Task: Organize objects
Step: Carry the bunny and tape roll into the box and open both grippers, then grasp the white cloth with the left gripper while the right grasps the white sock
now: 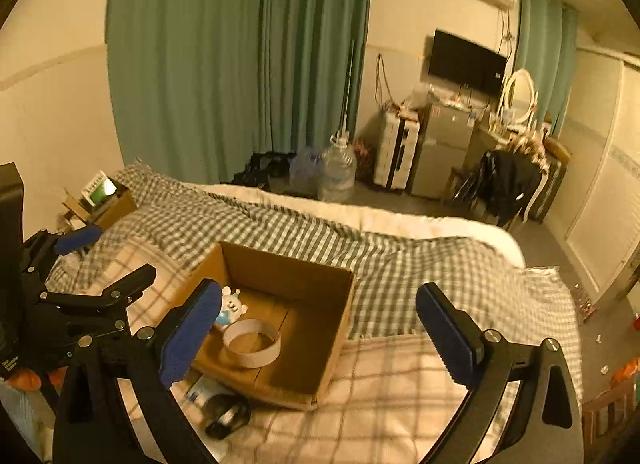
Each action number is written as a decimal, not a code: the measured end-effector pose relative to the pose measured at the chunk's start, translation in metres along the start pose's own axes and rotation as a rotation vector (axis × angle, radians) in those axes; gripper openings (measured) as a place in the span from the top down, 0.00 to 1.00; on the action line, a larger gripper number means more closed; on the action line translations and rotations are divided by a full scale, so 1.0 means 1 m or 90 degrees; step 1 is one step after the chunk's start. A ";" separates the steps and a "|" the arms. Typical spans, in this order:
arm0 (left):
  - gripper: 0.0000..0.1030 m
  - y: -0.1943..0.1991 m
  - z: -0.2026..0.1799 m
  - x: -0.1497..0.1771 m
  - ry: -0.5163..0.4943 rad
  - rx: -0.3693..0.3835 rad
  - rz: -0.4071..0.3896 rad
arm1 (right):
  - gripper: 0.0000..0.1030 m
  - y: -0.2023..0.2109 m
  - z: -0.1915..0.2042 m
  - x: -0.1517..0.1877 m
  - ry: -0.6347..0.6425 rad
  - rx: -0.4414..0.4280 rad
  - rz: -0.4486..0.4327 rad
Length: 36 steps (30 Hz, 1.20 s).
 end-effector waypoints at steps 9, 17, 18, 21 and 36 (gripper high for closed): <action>0.05 0.092 0.014 0.018 0.013 -0.043 -0.023 | 0.04 0.100 0.010 0.031 0.022 0.022 -0.023; 0.05 0.114 -0.007 0.086 0.015 -0.058 0.033 | 0.04 0.127 0.016 0.111 0.021 0.050 0.007; 0.05 0.112 -0.011 0.099 0.021 -0.056 0.047 | 0.04 0.127 0.016 0.121 0.015 0.048 0.012; 0.05 0.109 -0.025 0.132 0.035 -0.031 0.078 | 0.04 0.120 0.012 0.152 -0.001 0.046 0.033; 0.61 0.069 -0.105 0.217 0.016 0.156 0.211 | 0.04 0.072 0.013 0.208 -0.051 0.041 0.115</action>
Point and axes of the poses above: each gripper's, at about its wrist camera, not at the fingertips, and y roughly against the way its jaws point, z to its left, x to its underside, the point moved 3 cm from there along -y, roughly the way its jaws point, and after that the axes turned 9 degrees about -y, right-handed, at the moved point
